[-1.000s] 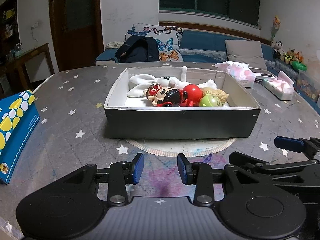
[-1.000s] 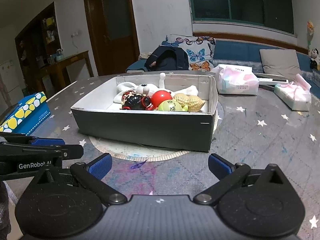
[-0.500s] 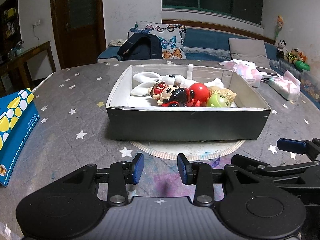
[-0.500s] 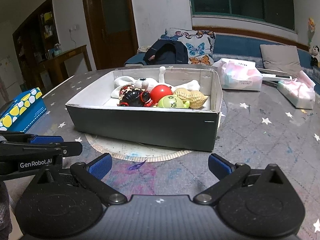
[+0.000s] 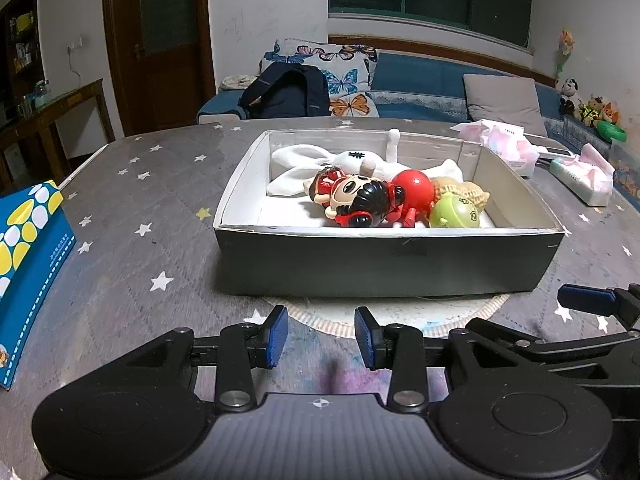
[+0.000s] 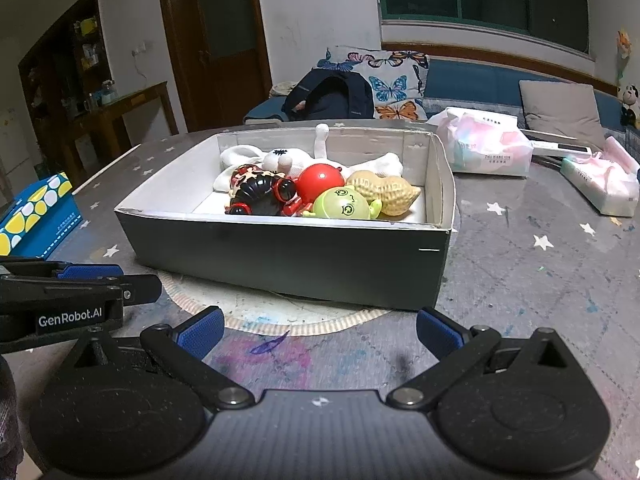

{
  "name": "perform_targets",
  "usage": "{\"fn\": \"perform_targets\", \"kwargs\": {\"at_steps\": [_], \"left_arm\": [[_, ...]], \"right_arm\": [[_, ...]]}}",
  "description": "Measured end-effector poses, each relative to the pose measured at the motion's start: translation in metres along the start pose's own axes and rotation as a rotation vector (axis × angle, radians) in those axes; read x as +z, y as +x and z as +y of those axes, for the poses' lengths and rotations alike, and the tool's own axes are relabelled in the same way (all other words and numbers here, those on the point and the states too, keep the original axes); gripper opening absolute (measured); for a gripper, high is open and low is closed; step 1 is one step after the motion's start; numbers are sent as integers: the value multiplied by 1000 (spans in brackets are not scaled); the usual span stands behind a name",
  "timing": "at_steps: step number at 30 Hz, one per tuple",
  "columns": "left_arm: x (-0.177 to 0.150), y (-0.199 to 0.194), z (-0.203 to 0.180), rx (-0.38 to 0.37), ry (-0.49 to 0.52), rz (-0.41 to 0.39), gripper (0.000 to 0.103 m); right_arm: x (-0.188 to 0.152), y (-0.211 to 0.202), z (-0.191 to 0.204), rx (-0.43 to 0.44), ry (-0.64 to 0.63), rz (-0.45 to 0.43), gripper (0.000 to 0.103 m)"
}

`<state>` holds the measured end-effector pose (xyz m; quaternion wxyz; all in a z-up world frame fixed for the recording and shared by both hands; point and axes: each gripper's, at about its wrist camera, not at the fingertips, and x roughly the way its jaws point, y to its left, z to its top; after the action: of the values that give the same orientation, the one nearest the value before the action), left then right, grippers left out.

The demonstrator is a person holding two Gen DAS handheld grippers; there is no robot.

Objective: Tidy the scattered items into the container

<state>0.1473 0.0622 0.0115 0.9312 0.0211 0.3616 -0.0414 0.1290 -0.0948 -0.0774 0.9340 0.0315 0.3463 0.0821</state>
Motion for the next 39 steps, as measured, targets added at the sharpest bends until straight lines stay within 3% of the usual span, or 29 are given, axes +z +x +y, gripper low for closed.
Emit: {"fn": "perform_targets", "kwargs": {"at_steps": [39], "left_arm": [[20, 36, 0, 47, 19, 33, 39]], "right_arm": [[16, 36, -5, -11, 14, 54, 103]]}}
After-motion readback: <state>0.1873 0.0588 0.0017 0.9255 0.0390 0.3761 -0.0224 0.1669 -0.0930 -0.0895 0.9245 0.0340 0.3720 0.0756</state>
